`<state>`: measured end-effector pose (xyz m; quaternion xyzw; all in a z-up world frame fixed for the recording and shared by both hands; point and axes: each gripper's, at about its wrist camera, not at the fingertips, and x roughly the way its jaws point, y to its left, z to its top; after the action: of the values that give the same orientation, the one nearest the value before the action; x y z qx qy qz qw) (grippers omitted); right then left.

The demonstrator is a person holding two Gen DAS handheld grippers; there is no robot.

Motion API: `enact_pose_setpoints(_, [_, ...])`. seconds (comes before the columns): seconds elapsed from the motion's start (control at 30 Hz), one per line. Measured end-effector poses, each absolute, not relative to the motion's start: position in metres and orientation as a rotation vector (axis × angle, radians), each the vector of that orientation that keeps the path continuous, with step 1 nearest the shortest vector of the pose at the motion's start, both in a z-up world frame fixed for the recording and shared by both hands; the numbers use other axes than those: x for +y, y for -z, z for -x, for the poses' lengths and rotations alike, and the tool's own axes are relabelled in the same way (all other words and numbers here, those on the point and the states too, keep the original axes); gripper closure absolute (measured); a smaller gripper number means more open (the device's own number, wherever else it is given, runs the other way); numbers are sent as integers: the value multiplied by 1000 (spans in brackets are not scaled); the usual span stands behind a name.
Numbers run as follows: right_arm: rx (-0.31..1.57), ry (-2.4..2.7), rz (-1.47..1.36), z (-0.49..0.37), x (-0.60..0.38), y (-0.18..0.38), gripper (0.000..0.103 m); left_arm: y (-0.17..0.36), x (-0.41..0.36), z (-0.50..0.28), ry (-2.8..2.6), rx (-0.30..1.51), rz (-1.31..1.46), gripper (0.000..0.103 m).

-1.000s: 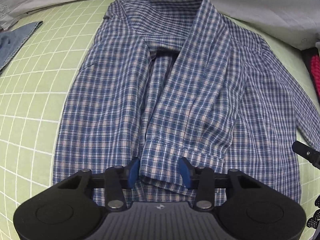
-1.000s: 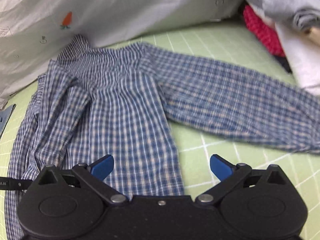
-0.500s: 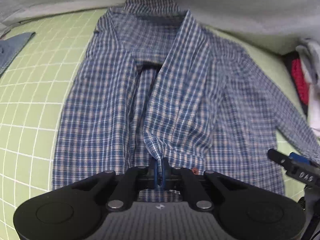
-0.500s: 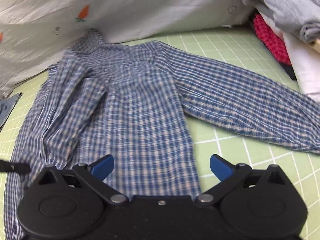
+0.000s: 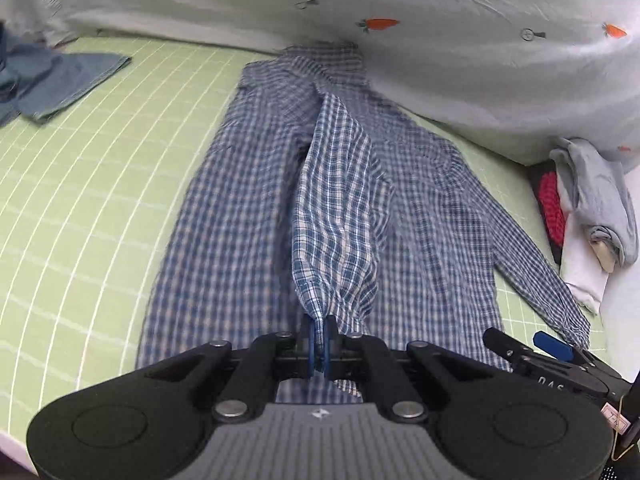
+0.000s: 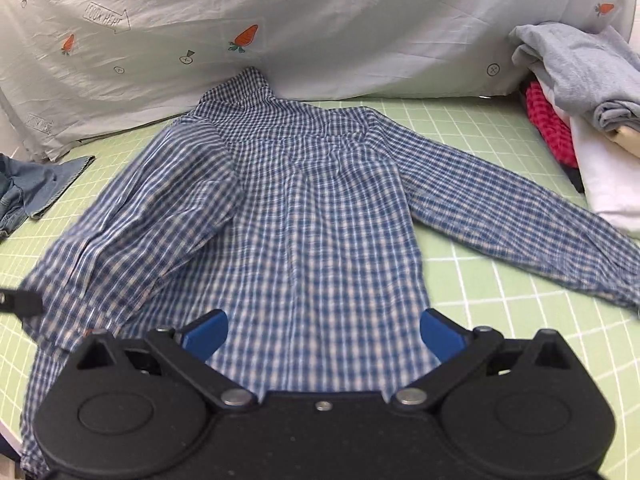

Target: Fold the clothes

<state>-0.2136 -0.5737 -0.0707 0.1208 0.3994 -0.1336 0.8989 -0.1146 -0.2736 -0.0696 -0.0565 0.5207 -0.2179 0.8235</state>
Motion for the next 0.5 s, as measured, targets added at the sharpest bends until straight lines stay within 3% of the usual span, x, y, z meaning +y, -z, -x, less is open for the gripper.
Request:
enact_pose_setpoints(0.27, [889, 258, -240, 233, -531, 78, 0, 100, -227, 123, 384, 1229, 176, 98])
enact_pose_setpoints(0.43, [913, 288, -243, 246, -517, 81, 0, 120, -217, 121, 353, 1303, 148, 89])
enact_pose_setpoints(0.5, [924, 303, -248, 252, -514, 82, 0, 126, -216, 120, 346, 1334, 136, 78])
